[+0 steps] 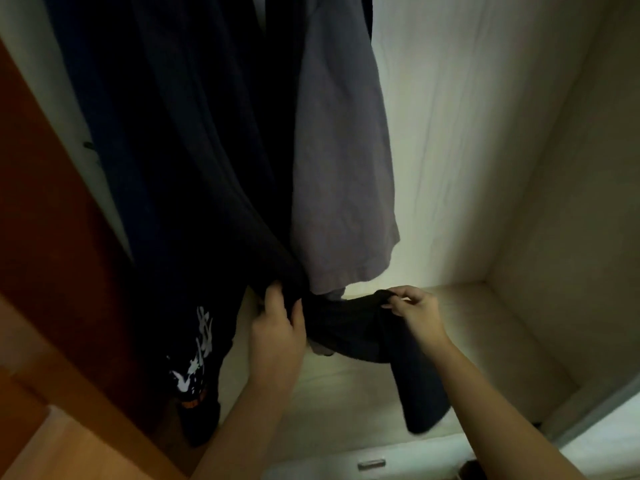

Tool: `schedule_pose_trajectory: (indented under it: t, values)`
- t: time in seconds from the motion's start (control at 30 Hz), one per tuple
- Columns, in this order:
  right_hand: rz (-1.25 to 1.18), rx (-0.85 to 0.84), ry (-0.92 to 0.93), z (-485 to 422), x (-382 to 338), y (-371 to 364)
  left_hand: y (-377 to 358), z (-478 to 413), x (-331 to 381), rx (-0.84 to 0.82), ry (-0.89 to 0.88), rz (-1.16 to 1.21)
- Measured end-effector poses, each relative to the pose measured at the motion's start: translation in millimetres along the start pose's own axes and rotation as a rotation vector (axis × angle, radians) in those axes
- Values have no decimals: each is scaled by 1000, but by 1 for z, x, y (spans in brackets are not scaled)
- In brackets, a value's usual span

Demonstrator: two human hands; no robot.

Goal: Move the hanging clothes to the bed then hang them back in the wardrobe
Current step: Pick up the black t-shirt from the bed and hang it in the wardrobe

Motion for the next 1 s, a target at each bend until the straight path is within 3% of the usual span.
schedule_pose_trajectory:
  t: [0.13, 0.27, 0.53, 0.83, 1.0]
  values:
    - [-49, -22, -19, -14, 3, -8, -5, -8, 1, -19, -18, -58]
    - [-96, -50, -182, -4, 43, -15, -18, -5, -6, -51, -135, -159]
    - [-50, -180, -378, 42, 96, -17, -34, 11, -24, -157, -60, -12]
    - [-20, -218, -350, 84, 94, -24, -25, 22, -41, -191, -22, -95]
    - [-7, -120, -261, 103, 66, 12, 2, 31, -17, -24, -171, -222]
Point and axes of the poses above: each hand's wrist, its own z-axis away from the middle knuckle, its own y-axis out of the back of the hand, x = y × z, the point moved 4 cm from there along -z, towards the middle knuckle, and after that the axes turned 2 degrees about y, right-handed, at the moved point
